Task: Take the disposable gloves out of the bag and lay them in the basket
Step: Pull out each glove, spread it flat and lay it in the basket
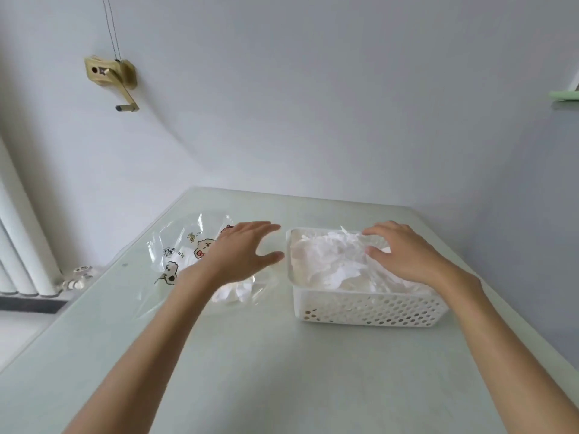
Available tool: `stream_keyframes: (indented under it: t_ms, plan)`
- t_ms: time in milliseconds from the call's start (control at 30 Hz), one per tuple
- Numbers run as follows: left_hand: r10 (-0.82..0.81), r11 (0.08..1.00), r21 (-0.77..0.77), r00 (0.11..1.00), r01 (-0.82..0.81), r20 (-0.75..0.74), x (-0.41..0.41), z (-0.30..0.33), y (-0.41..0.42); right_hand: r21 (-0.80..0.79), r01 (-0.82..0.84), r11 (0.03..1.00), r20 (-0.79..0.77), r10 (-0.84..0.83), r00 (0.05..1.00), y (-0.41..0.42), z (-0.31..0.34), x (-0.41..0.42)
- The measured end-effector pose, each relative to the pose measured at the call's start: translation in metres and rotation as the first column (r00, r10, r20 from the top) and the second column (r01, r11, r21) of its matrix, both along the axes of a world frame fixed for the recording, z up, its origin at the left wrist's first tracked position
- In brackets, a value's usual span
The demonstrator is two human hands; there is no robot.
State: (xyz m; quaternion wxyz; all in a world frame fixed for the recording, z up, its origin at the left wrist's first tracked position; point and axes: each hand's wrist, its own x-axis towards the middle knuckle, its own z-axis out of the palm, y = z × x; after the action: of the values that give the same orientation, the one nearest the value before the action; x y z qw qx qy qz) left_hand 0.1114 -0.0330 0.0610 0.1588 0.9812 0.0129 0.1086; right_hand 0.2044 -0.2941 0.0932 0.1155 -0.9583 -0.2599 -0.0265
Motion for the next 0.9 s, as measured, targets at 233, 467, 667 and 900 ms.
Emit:
stream_keyframes:
  t_ms: [233,467,667,900]
  plan:
    - [0.166,0.983,0.019,0.838,-0.183,-0.519,-0.038,-0.018,0.086,0.202,-0.332,0.922,-0.036,0.345,0.938,0.11,-0.018,-0.083]
    - [0.232,0.961,-0.07,0.915,-0.269,-0.331,-0.023,-0.028,0.096,-0.07,-0.17,0.983,0.053,0.174,0.983,0.166,-0.054,-0.092]
    - [0.334,0.941,-0.029,0.939,-0.337,-0.087,-0.013,-0.035,0.087,-0.108,-0.012,0.994,0.089,0.022,0.996,0.196,-0.073,-0.079]
    - [0.368,0.929,-0.015,0.925,-0.371,-0.088,-0.013,-0.04,0.096,-0.026,-0.166,0.986,0.033,0.167,0.985,0.2,-0.072,-0.079]
